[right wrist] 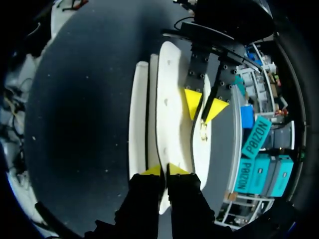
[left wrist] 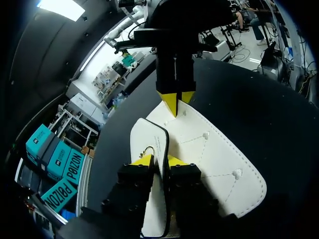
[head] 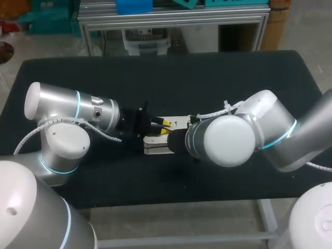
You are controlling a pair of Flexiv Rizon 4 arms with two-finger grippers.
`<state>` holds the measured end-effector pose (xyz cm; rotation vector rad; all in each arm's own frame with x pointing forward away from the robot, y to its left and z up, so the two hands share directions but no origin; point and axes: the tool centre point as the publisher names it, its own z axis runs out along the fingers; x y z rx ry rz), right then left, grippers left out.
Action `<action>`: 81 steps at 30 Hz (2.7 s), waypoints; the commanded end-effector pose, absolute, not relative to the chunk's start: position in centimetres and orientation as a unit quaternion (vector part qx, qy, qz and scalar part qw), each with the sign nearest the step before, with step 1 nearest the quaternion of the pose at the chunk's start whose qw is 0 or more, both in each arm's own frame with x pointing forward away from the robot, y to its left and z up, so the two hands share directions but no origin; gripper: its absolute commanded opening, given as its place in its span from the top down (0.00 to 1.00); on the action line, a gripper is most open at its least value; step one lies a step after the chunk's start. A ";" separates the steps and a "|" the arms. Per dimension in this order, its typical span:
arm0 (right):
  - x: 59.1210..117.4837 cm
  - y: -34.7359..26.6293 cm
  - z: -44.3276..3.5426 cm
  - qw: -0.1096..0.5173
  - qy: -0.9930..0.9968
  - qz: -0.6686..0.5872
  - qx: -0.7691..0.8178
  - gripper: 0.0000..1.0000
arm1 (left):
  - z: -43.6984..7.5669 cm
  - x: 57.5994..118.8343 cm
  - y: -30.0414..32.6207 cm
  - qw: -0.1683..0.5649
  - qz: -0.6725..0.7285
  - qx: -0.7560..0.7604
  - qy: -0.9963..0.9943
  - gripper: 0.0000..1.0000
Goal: Pick up the bag, open it, inspect its contents, close it, and place it on the opposite side
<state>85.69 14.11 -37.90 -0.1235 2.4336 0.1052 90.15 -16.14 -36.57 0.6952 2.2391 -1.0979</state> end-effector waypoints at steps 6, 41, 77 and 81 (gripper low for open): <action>85.6 13.9 -38.3 0.424 0.903 0.050 -0.046 1.00 | -34.8 90.7 -16.0 0.305 -0.424 0.254 0.814 0.62; 85.6 13.9 -38.3 0.424 0.903 0.050 -0.046 1.00 | -37.7 88.8 -16.9 0.344 -0.400 0.304 0.793 1.00; 85.6 13.9 -38.3 0.424 0.903 0.050 -0.046 1.00 | -35.6 88.0 -14.7 0.383 -0.390 0.301 0.781 1.00; 85.6 13.9 -38.3 0.424 0.903 0.050 -0.046 1.00 | -35.9 87.8 -13.9 0.382 -0.383 0.297 0.787 1.00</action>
